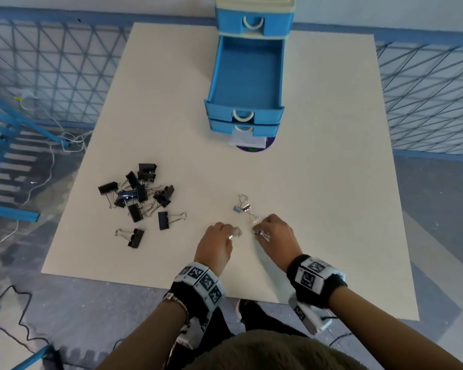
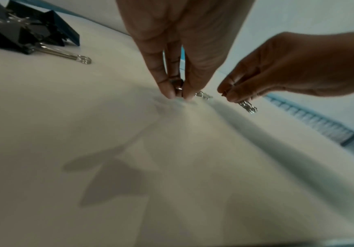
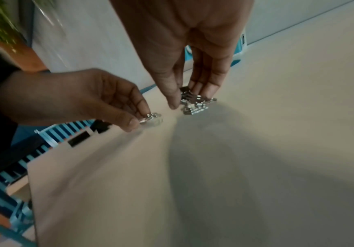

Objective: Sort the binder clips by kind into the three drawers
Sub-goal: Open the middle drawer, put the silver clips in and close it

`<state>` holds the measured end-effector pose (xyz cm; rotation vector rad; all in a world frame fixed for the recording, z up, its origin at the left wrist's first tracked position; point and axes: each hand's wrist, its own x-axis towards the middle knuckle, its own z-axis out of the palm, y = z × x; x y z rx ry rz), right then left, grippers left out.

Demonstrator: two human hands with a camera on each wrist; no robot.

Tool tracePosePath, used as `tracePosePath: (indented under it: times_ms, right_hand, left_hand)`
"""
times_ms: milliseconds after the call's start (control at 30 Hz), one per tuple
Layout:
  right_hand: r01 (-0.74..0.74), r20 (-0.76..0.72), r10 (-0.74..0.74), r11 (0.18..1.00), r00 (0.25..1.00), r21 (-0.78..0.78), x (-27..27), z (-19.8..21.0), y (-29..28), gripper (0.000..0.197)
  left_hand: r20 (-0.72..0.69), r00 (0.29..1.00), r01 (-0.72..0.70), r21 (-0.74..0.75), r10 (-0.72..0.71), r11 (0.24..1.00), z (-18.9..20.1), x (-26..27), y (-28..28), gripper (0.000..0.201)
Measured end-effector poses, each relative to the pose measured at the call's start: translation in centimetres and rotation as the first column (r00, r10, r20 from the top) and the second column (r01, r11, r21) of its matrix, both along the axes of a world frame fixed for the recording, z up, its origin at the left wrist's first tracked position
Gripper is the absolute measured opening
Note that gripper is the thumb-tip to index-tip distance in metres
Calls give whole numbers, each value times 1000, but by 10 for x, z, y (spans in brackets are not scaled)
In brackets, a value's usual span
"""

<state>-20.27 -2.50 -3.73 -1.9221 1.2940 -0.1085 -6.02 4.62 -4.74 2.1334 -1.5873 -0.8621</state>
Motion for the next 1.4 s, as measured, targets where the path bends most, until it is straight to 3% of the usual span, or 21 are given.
tracePosePath:
  times_ms: [133,333,500,633,800,1000,1100,1267,1333,1400]
  right_hand:
    - [47,78,-38,992,996,-117,-1,36,-30,14]
    - [180,250,-100,929,963,-322,45,111,-114,12]
    - [275,259,-198,911,945,-308,89,143,-189,21]
    - [362,290,-298,911,909,-198,99,137,-216,44]
    - [413,336,-319,874,886,-257,80,113,-205,24]
    - [403,442,-240,856,864,-324,47,76,-139,18]
    - [290,354,-182,915,917,-280,33,49,-103,18]
    - [34,29,-31,990,999,-134,22,12,-54,29]
    - [-27,-67,21,995,998,-94,22,5,-41,38]
    - [-54,-133,43,995,990,-82,23,-1,-32,44]
  left_hand:
    - [-70,995,-80,-175,69,981,27,6,-22,20]
    - [-148,980,-185,-433,132,882,94,31,-112,16]
    - [-182,962,-266,-489,201,831,135,52,-203,14]
    - [-193,957,-285,-462,218,840,132,63,-244,15]
    - [-153,971,-235,-491,183,839,104,67,-228,21]
    - [-64,996,-88,-543,64,835,72,52,-164,27]
    - [-42,999,-7,-474,-14,881,48,43,-126,36]
    - [32,988,152,-159,-148,976,15,31,-75,38]
    - [71,972,224,24,-225,974,11,26,-64,48]
    - [135,941,296,116,-310,948,8,23,-61,55]
